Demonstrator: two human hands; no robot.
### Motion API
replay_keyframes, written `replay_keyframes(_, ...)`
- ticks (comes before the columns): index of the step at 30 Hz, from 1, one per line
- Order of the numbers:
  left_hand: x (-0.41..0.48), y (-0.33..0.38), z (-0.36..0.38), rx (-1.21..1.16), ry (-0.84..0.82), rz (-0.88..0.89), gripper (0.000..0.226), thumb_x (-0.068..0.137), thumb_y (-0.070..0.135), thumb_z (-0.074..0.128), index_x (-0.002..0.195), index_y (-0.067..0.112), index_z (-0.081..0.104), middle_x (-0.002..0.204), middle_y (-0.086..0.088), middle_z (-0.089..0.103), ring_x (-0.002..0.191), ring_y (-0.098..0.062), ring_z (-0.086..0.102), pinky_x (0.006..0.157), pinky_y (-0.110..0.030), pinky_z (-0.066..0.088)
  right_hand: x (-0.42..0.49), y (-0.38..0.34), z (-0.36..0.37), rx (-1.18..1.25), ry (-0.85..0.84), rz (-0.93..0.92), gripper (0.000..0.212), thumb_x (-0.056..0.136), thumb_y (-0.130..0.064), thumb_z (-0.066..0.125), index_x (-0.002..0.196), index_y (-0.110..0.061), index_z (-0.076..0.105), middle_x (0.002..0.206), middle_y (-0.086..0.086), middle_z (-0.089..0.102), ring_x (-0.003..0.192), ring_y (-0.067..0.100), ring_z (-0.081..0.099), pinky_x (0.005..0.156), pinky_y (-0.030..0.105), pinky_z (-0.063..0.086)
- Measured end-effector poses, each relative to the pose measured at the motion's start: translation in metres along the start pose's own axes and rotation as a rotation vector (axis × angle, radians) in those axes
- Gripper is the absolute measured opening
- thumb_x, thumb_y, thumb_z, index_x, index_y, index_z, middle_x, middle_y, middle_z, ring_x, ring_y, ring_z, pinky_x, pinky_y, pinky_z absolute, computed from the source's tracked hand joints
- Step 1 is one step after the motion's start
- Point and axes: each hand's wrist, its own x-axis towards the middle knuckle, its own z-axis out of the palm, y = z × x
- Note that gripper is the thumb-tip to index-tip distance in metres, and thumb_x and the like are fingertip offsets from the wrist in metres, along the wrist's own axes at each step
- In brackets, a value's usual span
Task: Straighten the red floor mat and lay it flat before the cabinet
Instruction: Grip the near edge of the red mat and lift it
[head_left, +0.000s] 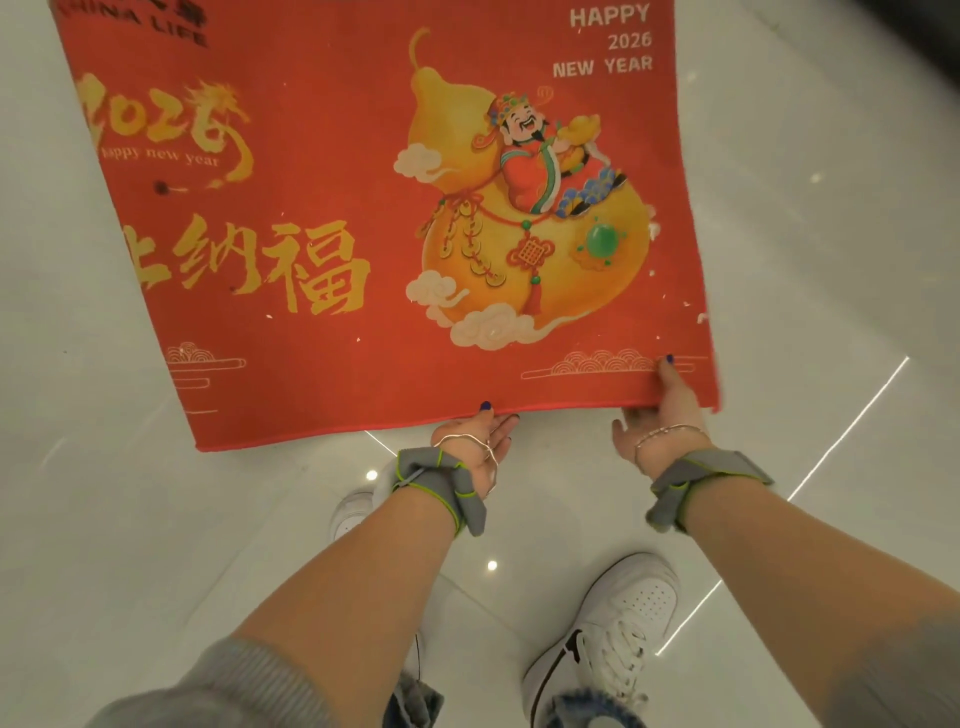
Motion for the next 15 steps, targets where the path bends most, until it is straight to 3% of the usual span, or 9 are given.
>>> replay_keyframes(1, 0.000, 0.001, -0.001, 0.015, -0.007, -0.010, 0.032, 0.101, 0.011, 0.034, 0.070, 0.014, 0.041, 0.146, -0.018, 0.044, 0.137, -0.026, 0.043, 0.089, -0.026, 0.041, 0.000, -0.009, -0.002, -0.040, 0.037, -0.040, 0.025, 0.087, -0.038, 0.058, 0.109, -0.026, 0.057, 0.111, -0.005, 0.059, 0.103, 0.009, 0.055, 0.099, 0.031, 0.033)
replay_keyframes(3, 0.003, 0.002, -0.002, 0.017, -0.011, -0.035, 0.027, 0.101, 0.012, 0.034, 0.080, 0.013, 0.050, 0.147, -0.017, 0.043, 0.138, -0.025, 0.042, 0.081, -0.024, 0.041, -0.001, -0.025, -0.006, -0.141, 0.099, -0.122, 0.046, 0.081, -0.027, 0.068, 0.124, -0.019, 0.053, 0.111, -0.001, 0.058, 0.089, 0.011, 0.057, 0.085, 0.027, 0.041)
replay_keyframes(5, 0.006, 0.000, -0.002, -0.022, -0.010, -0.035, 0.026, 0.101, 0.010, 0.035, 0.120, 0.005, 0.053, 0.146, -0.018, 0.044, 0.137, -0.025, 0.042, 0.085, -0.025, 0.038, -0.001, -0.034, -0.012, -0.239, 0.162, -0.228, 0.052, 0.075, -0.018, 0.075, 0.123, -0.012, 0.054, 0.107, 0.004, 0.059, 0.090, 0.016, 0.058, 0.081, 0.027, 0.048)
replay_keyframes(7, 0.007, -0.004, -0.001, -0.066, -0.030, -0.040, 0.041, 0.101, 0.011, 0.035, 0.140, -0.002, 0.037, 0.146, -0.018, 0.044, 0.136, -0.026, 0.043, 0.097, -0.027, 0.037, -0.002, -0.039, -0.017, -0.350, 0.210, -0.335, 0.051, 0.073, -0.015, 0.078, 0.118, -0.005, 0.058, 0.101, 0.008, 0.059, 0.089, 0.022, 0.058, 0.089, 0.035, 0.052)
replay_keyframes(9, 0.009, -0.006, 0.001, -0.060, -0.039, -0.038, 0.043, 0.102, 0.012, 0.032, 0.142, -0.003, 0.034, 0.147, -0.016, 0.043, 0.137, -0.025, 0.042, 0.108, -0.028, 0.033, -0.003, -0.039, -0.019, -0.389, 0.248, -0.410, 0.048, 0.074, -0.011, 0.076, 0.118, 0.002, 0.060, 0.098, 0.012, 0.061, 0.088, 0.026, 0.058, 0.094, 0.043, 0.051)
replay_keyframes(12, 0.010, -0.011, -0.001, -0.097, -0.037, -0.035, 0.038, 0.102, 0.015, 0.033, 0.137, 0.003, 0.042, 0.147, -0.017, 0.044, 0.137, -0.027, 0.042, 0.109, -0.030, 0.033, -0.004, -0.035, -0.020, -0.378, 0.280, -0.435, 0.040, 0.079, -0.004, 0.068, 0.117, 0.004, 0.060, 0.100, 0.019, 0.062, 0.084, 0.029, 0.060, 0.090, 0.044, 0.053)
replay_keyframes(15, 0.013, -0.009, -0.012, -0.135, -0.035, -0.063, 0.014, 0.100, 0.015, 0.039, 0.095, 0.012, 0.053, 0.137, -0.017, 0.052, 0.129, -0.028, 0.050, 0.098, -0.030, 0.039, -0.006, -0.026, -0.016, -0.369, 0.288, -0.327, 0.025, 0.084, -0.006, 0.061, 0.110, -0.006, 0.060, 0.096, 0.012, 0.058, 0.072, 0.022, 0.057, 0.068, 0.030, 0.054)
